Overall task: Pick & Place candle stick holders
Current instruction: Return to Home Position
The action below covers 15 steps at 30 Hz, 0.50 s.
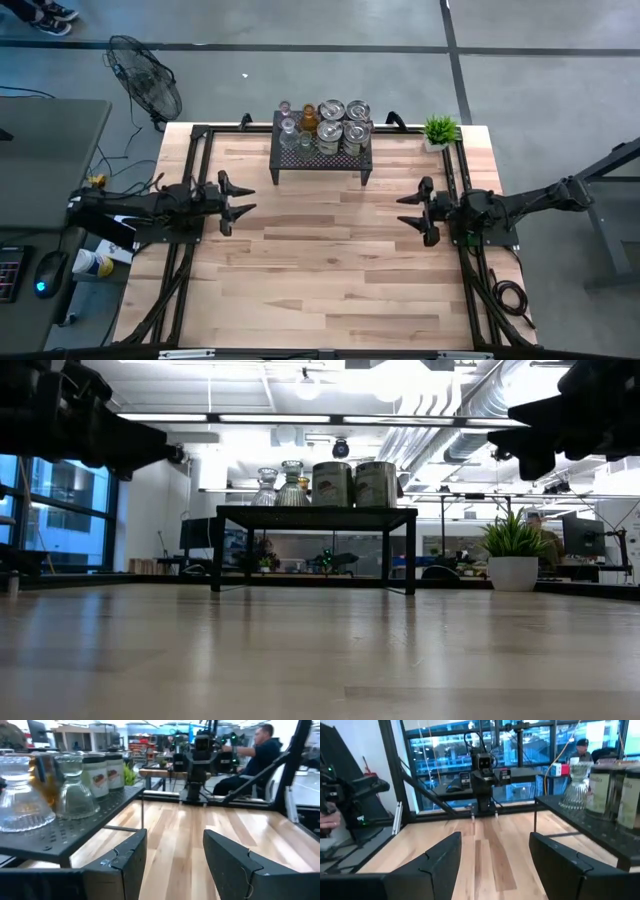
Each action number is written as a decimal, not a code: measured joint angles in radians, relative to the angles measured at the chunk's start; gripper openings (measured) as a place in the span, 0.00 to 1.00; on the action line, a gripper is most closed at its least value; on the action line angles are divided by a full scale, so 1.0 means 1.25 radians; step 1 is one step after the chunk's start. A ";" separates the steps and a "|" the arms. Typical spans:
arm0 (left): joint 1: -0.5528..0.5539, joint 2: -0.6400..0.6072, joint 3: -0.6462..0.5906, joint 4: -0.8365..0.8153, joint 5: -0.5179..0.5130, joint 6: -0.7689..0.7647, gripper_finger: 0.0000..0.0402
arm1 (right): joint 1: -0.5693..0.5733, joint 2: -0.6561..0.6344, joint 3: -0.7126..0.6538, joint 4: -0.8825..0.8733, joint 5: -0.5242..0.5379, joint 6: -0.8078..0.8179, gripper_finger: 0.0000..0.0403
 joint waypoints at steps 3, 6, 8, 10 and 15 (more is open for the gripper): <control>0.000 -0.005 0.000 0.000 0.034 0.000 0.47 | 0.000 0.000 0.000 0.004 0.002 -0.036 0.56; 0.000 -0.005 0.000 0.000 0.058 0.000 0.47 | 0.000 0.001 0.000 0.002 0.002 -0.065 0.56; 0.000 -0.005 0.000 0.000 0.079 0.000 0.47 | 0.000 0.001 0.000 0.002 0.002 -0.079 0.56; 0.000 -0.005 0.000 0.011 0.105 0.000 0.47 | 0.000 0.001 0.000 0.002 0.002 -0.079 0.56; 0.000 -0.005 0.000 0.020 0.185 -0.003 0.47 | 0.000 0.001 0.000 0.001 0.002 -0.076 0.56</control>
